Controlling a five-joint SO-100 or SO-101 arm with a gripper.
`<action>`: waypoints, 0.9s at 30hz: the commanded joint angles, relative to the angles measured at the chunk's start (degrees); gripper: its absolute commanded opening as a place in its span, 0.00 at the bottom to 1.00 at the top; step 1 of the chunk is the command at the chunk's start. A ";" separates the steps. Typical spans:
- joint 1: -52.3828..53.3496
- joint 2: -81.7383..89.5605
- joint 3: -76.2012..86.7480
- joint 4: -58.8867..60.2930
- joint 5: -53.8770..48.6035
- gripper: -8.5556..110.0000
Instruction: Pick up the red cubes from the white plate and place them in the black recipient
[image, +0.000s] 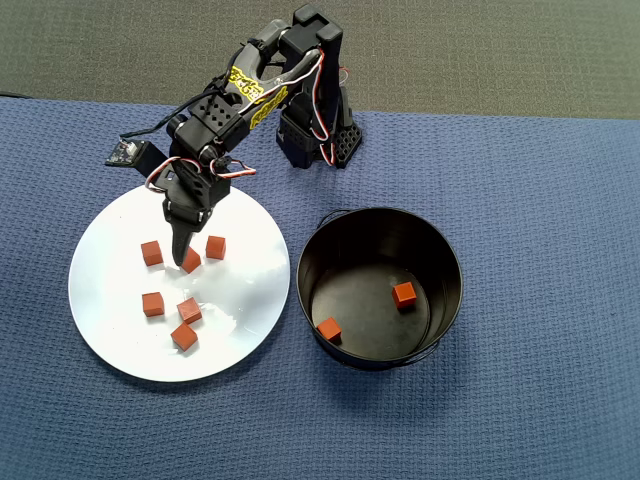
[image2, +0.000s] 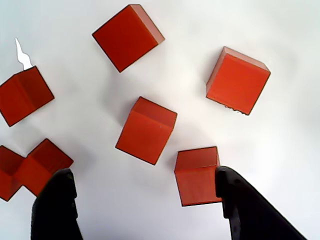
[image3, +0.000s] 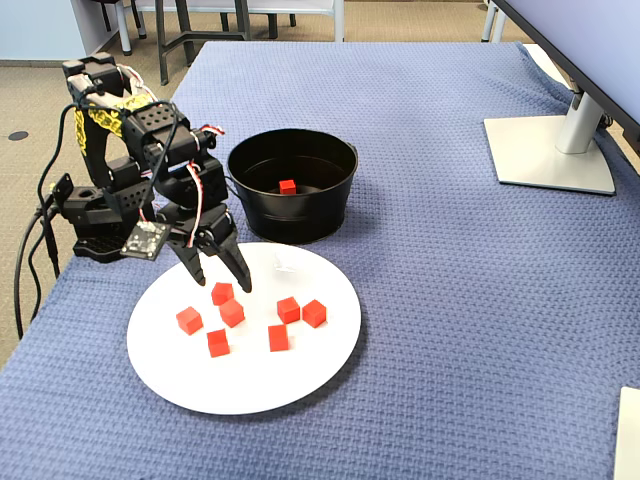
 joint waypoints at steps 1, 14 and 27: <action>-2.99 2.11 1.49 0.18 -4.22 0.33; -4.48 3.69 5.54 0.18 -9.58 0.32; -2.81 -1.85 5.98 -5.98 -17.93 0.32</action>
